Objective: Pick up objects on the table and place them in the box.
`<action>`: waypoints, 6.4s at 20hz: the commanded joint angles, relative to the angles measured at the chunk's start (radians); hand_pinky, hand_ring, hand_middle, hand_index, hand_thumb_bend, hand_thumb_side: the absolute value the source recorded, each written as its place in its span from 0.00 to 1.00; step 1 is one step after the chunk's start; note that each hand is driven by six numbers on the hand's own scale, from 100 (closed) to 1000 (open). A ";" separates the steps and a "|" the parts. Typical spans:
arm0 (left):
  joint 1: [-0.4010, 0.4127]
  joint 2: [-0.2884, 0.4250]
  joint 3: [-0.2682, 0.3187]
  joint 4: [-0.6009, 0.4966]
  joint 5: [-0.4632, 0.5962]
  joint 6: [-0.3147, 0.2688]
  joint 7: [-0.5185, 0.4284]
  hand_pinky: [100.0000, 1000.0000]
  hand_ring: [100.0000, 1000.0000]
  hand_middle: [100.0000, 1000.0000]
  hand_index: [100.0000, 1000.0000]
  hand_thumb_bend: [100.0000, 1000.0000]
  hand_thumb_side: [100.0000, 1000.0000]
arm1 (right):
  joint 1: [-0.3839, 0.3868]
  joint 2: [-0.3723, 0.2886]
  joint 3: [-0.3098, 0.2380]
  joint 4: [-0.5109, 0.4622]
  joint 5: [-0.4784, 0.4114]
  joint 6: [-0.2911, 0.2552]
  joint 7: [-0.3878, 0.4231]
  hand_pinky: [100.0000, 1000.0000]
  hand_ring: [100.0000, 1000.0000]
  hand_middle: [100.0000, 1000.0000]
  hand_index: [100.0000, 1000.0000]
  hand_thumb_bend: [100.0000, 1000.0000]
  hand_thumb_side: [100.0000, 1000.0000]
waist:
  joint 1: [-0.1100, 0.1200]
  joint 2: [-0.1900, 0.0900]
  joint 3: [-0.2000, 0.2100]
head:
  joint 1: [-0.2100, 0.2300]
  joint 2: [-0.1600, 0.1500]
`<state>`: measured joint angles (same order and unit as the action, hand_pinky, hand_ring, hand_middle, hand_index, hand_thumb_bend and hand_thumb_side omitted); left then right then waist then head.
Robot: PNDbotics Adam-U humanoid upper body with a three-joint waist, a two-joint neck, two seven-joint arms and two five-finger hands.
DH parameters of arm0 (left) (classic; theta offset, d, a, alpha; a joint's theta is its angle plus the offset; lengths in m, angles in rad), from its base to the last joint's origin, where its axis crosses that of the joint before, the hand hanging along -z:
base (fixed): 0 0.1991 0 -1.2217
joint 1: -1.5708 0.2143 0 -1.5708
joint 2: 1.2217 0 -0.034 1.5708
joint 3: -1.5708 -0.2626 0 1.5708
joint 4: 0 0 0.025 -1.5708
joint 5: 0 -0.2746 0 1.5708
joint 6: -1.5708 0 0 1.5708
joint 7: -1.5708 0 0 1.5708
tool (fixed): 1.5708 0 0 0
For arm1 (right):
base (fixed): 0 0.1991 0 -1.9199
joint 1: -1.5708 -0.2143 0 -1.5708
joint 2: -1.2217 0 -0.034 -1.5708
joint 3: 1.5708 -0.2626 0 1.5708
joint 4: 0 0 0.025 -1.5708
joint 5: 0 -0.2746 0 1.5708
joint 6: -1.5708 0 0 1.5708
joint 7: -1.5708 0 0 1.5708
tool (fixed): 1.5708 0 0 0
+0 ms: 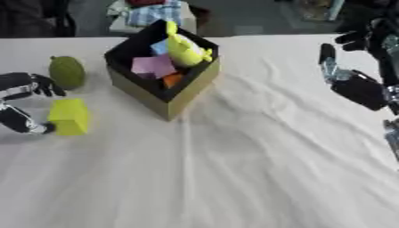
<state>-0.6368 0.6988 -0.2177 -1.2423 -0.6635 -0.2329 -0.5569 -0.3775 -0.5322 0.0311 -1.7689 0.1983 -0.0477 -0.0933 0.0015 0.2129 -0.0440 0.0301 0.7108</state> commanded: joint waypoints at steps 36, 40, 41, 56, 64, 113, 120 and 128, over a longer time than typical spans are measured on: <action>-0.321 -0.277 0.039 0.173 0.221 0.166 0.434 0.67 0.73 0.73 0.85 0.58 0.47 | -0.024 0.033 0.015 0.013 -0.029 -0.009 0.014 0.68 0.68 0.64 0.91 0.04 0.24 | 0.015 -0.022 -0.075 | 0.028 -0.010; -0.306 -0.282 0.024 0.165 0.150 0.141 0.458 0.72 0.78 0.82 0.91 0.83 0.54 | -0.033 0.040 0.013 0.023 -0.027 -0.007 0.011 0.68 0.67 0.64 0.90 0.03 0.23 | 0.016 -0.018 -0.075 | 0.026 -0.013; -0.300 -0.280 0.024 0.158 0.147 0.142 0.468 0.72 0.79 0.83 0.91 0.89 0.56 | -0.035 0.041 0.012 0.025 -0.026 -0.007 0.009 0.68 0.67 0.63 0.90 0.03 0.24 | 0.016 -0.017 -0.074 | 0.025 -0.014; -0.155 -0.065 0.132 -0.078 0.351 0.281 0.476 0.69 0.73 0.74 0.88 0.59 0.47 | -0.022 0.038 0.006 0.034 -0.029 -0.021 0.014 0.68 0.68 0.63 0.91 0.00 0.25 | 0.019 -0.020 -0.043 | 0.011 -0.018; -0.159 0.019 0.158 0.120 0.137 0.226 0.251 0.73 0.75 0.76 0.88 0.51 0.30 | -0.016 0.038 0.007 0.036 -0.031 -0.021 0.012 0.68 0.68 0.63 0.91 0.00 0.25 | 0.025 -0.025 -0.041 | 0.006 -0.016; -0.223 -0.139 0.195 0.324 0.219 0.299 0.934 0.46 0.45 0.30 0.46 0.00 0.00 | -0.007 0.063 0.010 0.048 -0.044 -0.027 0.013 0.68 0.68 0.63 0.91 0.00 0.26 | 0.008 -0.028 -0.062 | -0.005 -0.024; -0.224 -0.111 0.113 0.057 0.316 0.273 0.811 0.49 0.47 0.32 0.47 0.00 0.00 | -0.008 0.064 0.011 0.048 -0.044 -0.027 0.015 0.68 0.68 0.63 0.91 0.00 0.26 | 0.009 -0.028 -0.060 | -0.007 -0.025; -0.292 -0.188 -0.009 0.046 0.258 0.220 0.640 0.52 0.49 0.36 0.51 0.06 0.05 | -0.008 0.069 0.016 0.049 -0.045 -0.028 0.022 0.69 0.68 0.63 0.91 0.00 0.26 | 0.003 -0.033 -0.079 | 0.001 -0.021</action>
<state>-0.9002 0.5072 -0.2183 -1.1923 -0.3912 -0.0031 0.1044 -0.3769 -0.4521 0.0508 -1.7098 0.1583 -0.0740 -0.0750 0.0123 0.2129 -0.1233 0.0266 0.6960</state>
